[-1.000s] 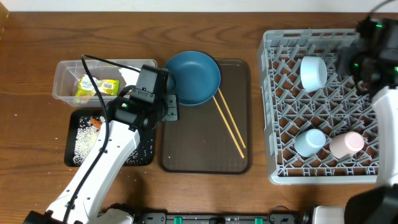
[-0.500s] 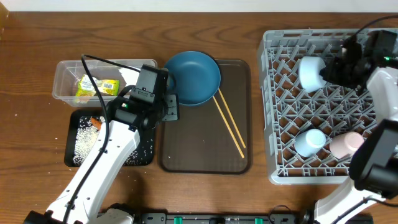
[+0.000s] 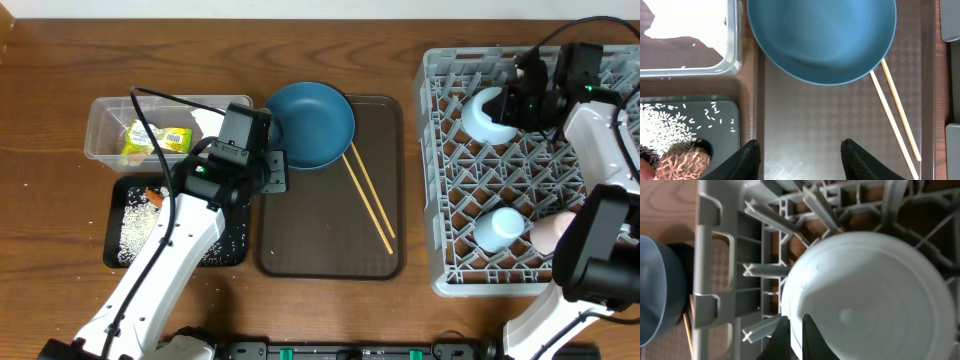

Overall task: Sort waste into correct bins and load items into the dishwasher rack
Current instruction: 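Lift the right gripper from the bowl and move left toward the brown tray, then grip the blue plate's rim with the right gripper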

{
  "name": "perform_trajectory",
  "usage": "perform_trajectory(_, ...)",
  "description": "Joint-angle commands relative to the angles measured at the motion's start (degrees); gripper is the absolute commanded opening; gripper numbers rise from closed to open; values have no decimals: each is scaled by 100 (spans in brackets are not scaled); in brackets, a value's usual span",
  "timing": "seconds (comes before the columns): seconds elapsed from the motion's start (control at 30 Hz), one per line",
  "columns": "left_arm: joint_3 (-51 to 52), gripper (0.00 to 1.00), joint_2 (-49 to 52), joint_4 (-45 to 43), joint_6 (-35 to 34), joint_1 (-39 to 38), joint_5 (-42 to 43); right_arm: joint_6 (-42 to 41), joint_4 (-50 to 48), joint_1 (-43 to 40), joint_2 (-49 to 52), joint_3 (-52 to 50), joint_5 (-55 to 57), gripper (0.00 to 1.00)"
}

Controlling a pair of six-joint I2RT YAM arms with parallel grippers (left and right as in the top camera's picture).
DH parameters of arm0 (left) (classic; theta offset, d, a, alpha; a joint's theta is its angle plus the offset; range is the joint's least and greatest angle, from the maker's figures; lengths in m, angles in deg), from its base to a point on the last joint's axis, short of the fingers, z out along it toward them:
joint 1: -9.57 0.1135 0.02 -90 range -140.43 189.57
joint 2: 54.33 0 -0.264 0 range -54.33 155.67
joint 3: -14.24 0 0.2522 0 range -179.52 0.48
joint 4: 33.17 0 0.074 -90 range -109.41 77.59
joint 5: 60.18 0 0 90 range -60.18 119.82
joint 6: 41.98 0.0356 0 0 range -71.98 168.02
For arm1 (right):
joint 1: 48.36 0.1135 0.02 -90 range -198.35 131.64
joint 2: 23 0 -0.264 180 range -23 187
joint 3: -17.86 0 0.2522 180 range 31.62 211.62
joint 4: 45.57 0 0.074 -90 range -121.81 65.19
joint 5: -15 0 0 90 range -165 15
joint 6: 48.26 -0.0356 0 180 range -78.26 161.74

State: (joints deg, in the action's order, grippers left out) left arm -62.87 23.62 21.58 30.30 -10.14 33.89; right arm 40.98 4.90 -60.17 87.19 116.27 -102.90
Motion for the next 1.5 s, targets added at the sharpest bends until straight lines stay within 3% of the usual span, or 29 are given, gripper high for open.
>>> perform_trajectory(0.0,-61,53,-9,-11,55,13,-72,81,-52,-13,-745,11,-153,4)
perform_trajectory(0.23,-61,53,-9,-297,57,13,-74,76,-11,387,-1864,11,-151,7)
perform_trajectory(0.5,-61,53,70,-422,57,13,-74,76,-295,1718,-2074,9,-70,31)
perform_trajectory(0.87,-61,53,372,-466,55,13,-72,79,-1163,3342,-903,9,1521,49)
perform_trajectory(1.23,-61,53,372,-387,55,13,-72,81,-2334,3541,688,9,1996,63)
perform_trajectory(1.47,-61,53,372,-382,57,13,-72,76,-2555,3547,1213,9,1495,57)
